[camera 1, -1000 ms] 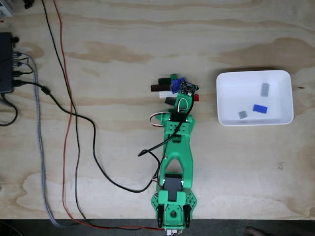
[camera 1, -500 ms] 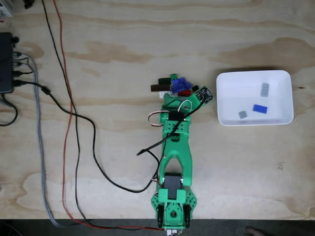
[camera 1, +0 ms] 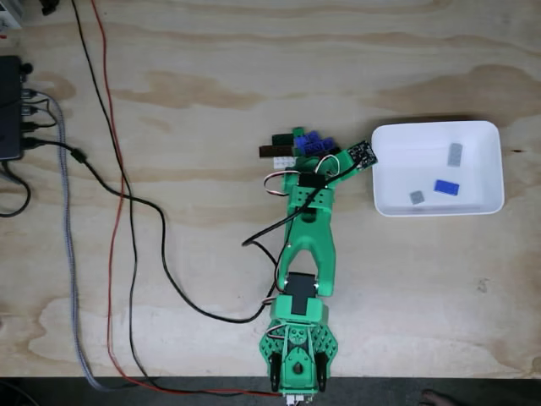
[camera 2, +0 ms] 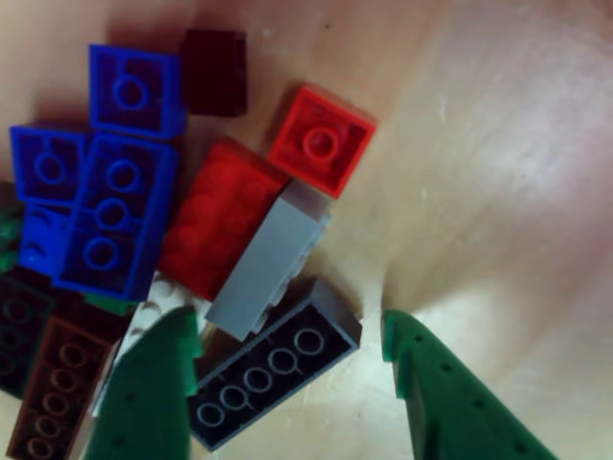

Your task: Put all lego bricks in the bin.

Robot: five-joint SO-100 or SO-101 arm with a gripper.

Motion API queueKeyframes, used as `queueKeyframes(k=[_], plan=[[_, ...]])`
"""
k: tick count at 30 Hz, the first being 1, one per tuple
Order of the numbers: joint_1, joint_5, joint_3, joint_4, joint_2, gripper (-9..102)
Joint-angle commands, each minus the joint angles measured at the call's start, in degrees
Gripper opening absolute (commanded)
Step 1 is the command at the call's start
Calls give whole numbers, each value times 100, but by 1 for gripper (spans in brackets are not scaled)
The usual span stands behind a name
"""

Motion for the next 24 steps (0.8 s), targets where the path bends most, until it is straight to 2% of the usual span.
queueKeyframes(k=[1,3,6,10,24], plan=[[-26,-70,-290,97,193,11],[-176,-149,-149,141,352,15],[-308,-167,-18,167,562,11],[-448,-264,44,299,712,17],[-589,-325,220,272,642,19]])
